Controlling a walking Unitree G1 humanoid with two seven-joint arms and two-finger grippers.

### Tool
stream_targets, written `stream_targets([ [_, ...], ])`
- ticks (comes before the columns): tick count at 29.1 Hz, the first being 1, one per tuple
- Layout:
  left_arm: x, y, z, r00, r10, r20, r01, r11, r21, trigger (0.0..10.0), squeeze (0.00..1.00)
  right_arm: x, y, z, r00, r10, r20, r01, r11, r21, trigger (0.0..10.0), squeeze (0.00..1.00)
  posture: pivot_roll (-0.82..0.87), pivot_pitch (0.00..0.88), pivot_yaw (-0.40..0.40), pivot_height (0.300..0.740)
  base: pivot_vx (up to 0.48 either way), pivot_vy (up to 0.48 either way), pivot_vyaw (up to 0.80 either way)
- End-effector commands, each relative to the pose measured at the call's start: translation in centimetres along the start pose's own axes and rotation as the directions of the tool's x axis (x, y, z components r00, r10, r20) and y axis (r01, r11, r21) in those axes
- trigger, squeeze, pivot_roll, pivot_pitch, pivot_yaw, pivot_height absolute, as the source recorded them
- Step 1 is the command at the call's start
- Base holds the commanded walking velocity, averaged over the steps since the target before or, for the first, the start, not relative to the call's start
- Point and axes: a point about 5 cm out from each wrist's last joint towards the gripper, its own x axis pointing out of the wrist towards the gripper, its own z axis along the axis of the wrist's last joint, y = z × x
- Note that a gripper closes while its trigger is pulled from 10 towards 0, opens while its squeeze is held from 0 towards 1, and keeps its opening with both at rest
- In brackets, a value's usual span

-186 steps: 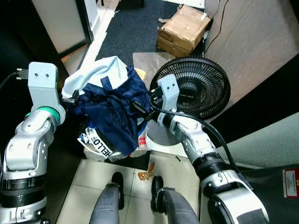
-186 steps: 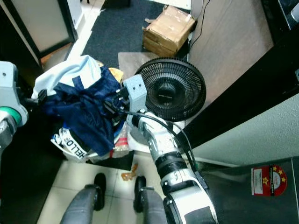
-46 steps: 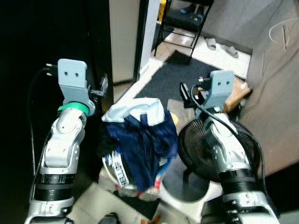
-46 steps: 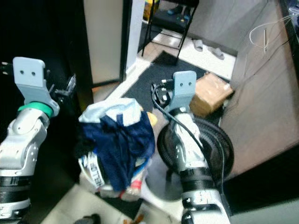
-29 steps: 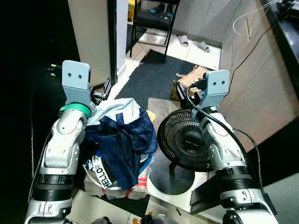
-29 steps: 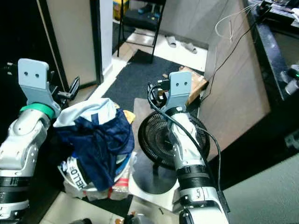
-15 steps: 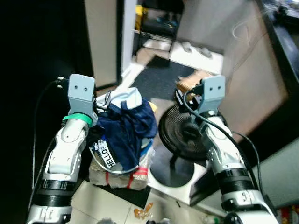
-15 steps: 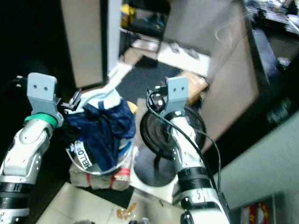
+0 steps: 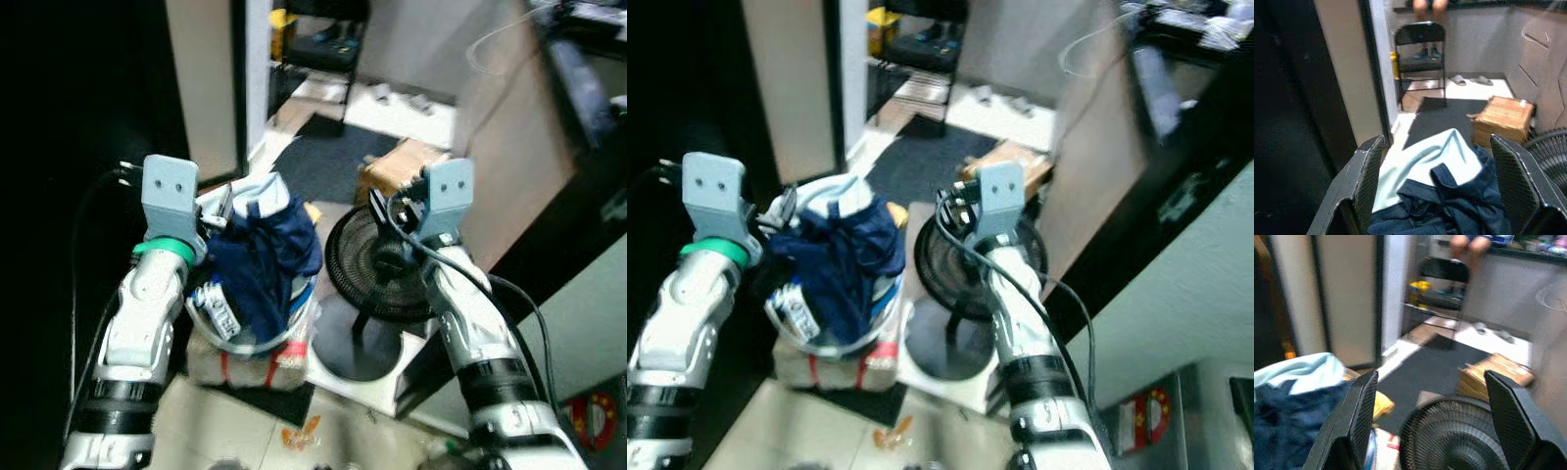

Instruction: Clothes washing

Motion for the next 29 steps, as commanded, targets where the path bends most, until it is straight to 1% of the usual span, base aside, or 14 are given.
stream_targets([
  [1,0.04,-0.30,-0.26,1.000,-0.006,-0.010,0.006,1.000,0.009,10.0,0.00,-0.20,-0.19,-0.40,1.000,-0.005,-0.012,0.005,1.000,0.001,10.0,0.00,0.03,0.059,-0.068,0.740,0.480,0.000,0.00],
  [20,0.04,-0.25,-0.41,1.000,0.002,-0.016,-0.002,1.000,0.009,10.0,0.00,-0.23,-0.09,-0.43,1.000,-0.002,-0.013,0.002,1.000,0.001,10.0,0.00,0.03,0.064,-0.069,0.740,0.460,0.000,0.00],
  [23,0.08,-0.21,-0.52,1.000,0.010,-0.029,-0.010,1.000,-0.003,10.0,0.00,-0.22,-0.08,-0.42,1.000,-0.002,-0.012,0.002,1.000,0.001,10.0,0.00,0.03,0.064,-0.068,0.740,0.000,0.000,0.00],
  [29,0.10,-0.32,-0.60,0.999,0.001,-0.035,-0.001,1.000,0.001,10.0,0.00,-0.22,-0.10,-0.42,1.000,-0.003,-0.012,0.003,1.000,0.001,10.0,0.00,0.03,0.064,-0.066,0.740,0.000,0.000,0.00],
])
